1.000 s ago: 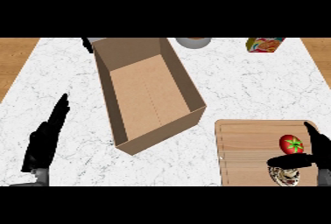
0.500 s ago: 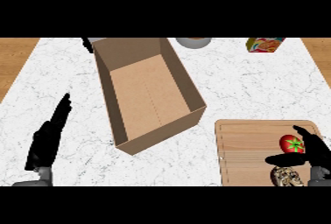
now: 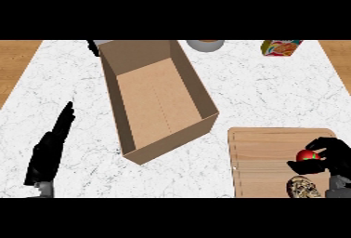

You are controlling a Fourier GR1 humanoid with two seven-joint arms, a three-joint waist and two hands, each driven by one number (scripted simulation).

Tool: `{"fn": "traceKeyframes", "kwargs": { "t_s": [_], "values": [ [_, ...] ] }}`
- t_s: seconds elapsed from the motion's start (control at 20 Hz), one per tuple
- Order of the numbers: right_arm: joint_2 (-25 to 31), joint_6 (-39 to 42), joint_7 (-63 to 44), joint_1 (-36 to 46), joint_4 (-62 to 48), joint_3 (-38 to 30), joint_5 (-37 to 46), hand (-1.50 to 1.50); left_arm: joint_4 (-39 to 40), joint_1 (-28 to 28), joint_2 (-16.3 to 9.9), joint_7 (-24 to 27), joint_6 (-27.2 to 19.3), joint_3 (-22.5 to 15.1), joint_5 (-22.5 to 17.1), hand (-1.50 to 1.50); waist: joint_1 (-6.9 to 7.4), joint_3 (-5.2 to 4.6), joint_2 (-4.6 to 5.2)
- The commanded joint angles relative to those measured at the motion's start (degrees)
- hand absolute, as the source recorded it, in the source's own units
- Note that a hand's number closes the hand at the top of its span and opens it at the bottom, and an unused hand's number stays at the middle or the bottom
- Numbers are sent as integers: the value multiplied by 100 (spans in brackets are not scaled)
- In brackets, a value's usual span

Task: Pick the tomato from the cutting board and place it in the cardboard box

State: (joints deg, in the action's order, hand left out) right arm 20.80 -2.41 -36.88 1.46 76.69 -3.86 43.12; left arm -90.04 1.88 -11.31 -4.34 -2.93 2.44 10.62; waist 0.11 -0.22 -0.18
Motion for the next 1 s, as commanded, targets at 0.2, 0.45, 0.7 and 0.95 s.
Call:
{"fn": "traceKeyframes", "kwargs": {
  "t_s": [0.2,0.45,0.7,0.95],
  "values": [
    [-320,90,12,68,886,1530,1268,150,272,-380,105,-90,-115,-33,170,0,2,13,18],
    [-711,471,-548,71,1748,2561,2079,150,-82,-141,-13,-172,36,84,20,0,-8,16,-4],
    [-671,845,-1019,22,2641,2721,2633,150,256,-124,81,132,-19,103,118,0,-32,19,4],
    [-984,1027,-1020,172,3641,2978,2514,150,109,-67,42,-78,66,162,45,0,-32,19,-3]
  ]
}}
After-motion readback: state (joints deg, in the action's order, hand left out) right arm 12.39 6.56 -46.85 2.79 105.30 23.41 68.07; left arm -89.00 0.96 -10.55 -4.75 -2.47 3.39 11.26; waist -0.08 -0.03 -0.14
